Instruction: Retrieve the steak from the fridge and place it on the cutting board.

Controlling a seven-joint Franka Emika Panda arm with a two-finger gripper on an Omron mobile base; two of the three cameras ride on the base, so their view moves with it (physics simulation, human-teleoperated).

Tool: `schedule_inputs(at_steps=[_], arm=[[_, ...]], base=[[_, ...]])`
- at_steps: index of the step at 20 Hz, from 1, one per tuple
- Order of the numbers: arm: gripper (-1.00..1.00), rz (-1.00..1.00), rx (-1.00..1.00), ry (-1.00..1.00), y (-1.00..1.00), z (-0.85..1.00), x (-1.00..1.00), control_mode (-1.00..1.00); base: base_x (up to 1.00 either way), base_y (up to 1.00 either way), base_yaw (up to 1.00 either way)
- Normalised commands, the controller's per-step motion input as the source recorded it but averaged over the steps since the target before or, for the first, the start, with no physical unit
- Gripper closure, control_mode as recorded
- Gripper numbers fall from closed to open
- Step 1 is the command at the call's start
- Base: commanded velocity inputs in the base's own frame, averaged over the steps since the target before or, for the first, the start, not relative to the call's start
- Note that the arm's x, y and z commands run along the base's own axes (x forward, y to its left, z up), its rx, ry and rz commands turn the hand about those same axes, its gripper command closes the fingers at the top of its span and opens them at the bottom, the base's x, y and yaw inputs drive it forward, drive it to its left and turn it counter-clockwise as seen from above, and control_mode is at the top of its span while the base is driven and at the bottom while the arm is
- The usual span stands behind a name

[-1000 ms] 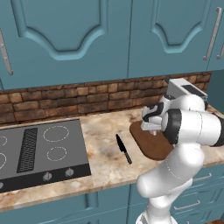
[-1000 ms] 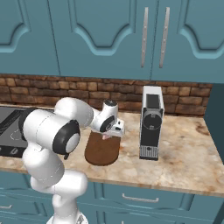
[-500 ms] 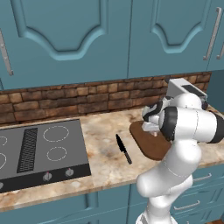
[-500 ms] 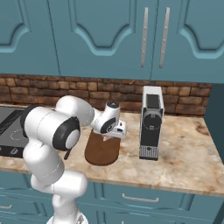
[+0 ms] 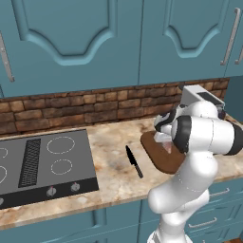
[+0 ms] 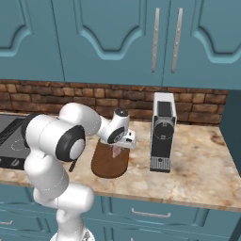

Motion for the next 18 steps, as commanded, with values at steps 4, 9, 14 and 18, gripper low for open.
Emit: schedule_inputs(at_steps=[4, 9, 14, 18], arm=[[-1.00, 0.00, 0.00, -0.07, 0.00, 0.01, -0.18, -1.00], [-1.00, 0.00, 0.00, -0.17, 0.00, 0.03, -0.41, -1.00], [-1.00, 0.01, 0.00, -0.24, 0.00, 0.29, -0.56, -1.00], [-1.00, 0.00, 0.00, -0.15, 0.00, 0.69, -0.58, -1.00]], base=[[0.00, 0.00, 0.00], [0.00, 0.00, 0.00], [0.00, 0.00, 0.00], [0.00, 0.00, 0.00]])
